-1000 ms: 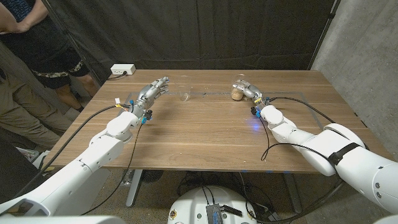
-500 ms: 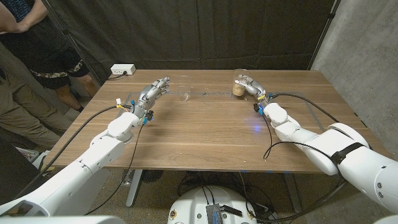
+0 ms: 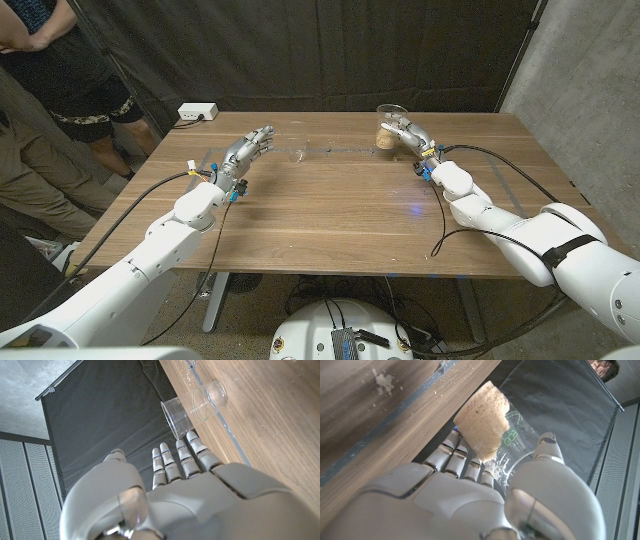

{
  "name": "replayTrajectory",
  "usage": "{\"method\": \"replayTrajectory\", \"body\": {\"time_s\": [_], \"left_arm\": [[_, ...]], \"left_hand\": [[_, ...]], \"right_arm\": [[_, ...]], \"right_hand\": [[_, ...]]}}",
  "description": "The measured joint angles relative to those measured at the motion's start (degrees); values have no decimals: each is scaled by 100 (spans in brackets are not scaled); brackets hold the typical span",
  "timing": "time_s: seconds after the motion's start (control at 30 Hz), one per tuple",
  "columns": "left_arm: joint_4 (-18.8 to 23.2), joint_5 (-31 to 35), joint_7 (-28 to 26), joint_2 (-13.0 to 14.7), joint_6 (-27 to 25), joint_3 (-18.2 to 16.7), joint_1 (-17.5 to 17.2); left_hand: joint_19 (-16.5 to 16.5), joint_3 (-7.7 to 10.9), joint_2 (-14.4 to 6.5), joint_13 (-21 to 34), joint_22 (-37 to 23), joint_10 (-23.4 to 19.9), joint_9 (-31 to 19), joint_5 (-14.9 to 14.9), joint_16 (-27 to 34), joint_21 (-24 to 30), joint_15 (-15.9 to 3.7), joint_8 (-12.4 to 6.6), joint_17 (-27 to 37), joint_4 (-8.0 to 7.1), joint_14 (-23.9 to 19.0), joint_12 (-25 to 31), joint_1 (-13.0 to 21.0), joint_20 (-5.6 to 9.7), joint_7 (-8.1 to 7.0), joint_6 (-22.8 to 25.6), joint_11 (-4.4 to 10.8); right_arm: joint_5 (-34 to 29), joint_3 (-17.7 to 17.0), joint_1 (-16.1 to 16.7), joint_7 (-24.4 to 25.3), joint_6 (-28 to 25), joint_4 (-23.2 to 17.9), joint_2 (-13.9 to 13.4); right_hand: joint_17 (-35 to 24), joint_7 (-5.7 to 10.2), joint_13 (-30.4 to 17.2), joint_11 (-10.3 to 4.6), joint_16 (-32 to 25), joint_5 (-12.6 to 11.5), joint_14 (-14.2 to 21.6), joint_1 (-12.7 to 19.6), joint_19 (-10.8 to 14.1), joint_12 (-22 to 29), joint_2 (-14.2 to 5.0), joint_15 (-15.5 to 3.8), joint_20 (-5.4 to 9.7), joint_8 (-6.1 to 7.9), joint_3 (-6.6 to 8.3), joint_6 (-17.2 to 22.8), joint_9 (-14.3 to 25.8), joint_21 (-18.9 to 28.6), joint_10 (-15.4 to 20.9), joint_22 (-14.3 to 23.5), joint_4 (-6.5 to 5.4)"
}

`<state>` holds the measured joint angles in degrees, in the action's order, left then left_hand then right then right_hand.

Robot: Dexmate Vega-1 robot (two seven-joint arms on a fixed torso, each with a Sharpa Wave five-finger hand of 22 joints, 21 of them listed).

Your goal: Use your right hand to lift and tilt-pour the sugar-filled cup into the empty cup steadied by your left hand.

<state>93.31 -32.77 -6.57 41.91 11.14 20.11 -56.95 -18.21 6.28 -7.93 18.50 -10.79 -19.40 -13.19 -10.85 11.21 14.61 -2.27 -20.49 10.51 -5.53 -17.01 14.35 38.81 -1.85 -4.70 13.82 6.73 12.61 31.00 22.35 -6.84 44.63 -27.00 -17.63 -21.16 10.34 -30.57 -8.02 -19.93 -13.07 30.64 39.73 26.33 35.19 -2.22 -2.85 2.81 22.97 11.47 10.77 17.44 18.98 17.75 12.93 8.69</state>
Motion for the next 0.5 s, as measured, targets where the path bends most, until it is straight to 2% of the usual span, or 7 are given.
{"method": "replayTrajectory", "body": {"time_s": [0.27,0.5], "left_arm": [[-22,-8,28,1,37,3,-1],[-37,-11,42,3,46,6,2]], "left_hand": [[0,0,0,0,0,-30,0,0,0,-22,1,0,0,0,1,0,0,0,0,0,-29],[0,23,0,0,0,-30,1,0,0,-22,1,0,0,24,1,0,0,0,0,0,-29]], "right_arm": [[119,-147,282,-265,-361,-738,-261],[252,-240,486,-451,-710,-1281,-456]], "right_hand": [[-59,-40,-44,2,-42,45,125,83,99,33,-8,-5,-23,35,17,41,0,65,60,27,-18],[-106,-60,-75,62,-63,45,167,114,149,75,-37,-26,-36,56,24,84,27,94,121,27,-24]]}}
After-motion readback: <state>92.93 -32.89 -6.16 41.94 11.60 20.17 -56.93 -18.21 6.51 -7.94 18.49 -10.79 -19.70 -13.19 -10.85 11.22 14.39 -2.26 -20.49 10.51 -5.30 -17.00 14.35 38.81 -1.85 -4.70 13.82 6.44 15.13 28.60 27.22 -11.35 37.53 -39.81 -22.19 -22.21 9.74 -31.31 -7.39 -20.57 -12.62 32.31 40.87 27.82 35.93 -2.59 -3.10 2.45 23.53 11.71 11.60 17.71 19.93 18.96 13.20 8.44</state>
